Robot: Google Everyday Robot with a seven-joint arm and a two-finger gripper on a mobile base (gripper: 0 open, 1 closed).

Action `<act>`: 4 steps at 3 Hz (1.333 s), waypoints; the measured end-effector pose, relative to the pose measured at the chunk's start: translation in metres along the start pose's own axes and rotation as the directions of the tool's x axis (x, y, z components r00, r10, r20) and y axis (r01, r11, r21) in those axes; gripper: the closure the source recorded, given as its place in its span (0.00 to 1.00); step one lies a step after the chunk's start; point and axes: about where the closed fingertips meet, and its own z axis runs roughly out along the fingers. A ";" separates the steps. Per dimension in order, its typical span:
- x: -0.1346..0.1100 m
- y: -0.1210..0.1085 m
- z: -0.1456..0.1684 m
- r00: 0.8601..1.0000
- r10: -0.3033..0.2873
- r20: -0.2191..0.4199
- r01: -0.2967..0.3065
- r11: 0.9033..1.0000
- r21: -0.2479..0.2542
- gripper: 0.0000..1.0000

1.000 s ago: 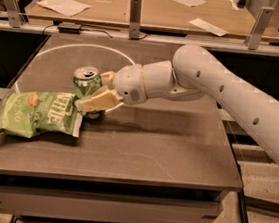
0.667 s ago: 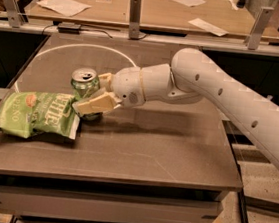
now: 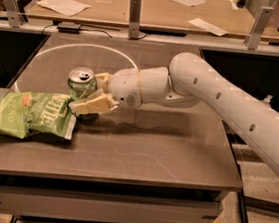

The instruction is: Move green can near green jalapeno chip bag

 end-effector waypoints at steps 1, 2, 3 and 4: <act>-0.001 0.001 0.002 1.000 -0.006 0.006 0.007 1.000 -0.023 0.12; 0.001 -0.001 0.003 1.000 0.029 0.013 -0.028 0.996 -0.088 0.00; 0.007 -0.009 -0.019 0.994 0.099 0.057 -0.091 0.987 -0.130 0.00; 0.007 -0.009 -0.019 0.994 0.099 0.057 -0.090 0.987 -0.130 0.00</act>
Offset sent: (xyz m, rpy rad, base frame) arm 0.0026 -0.0041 -0.0035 0.0038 0.1174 0.1592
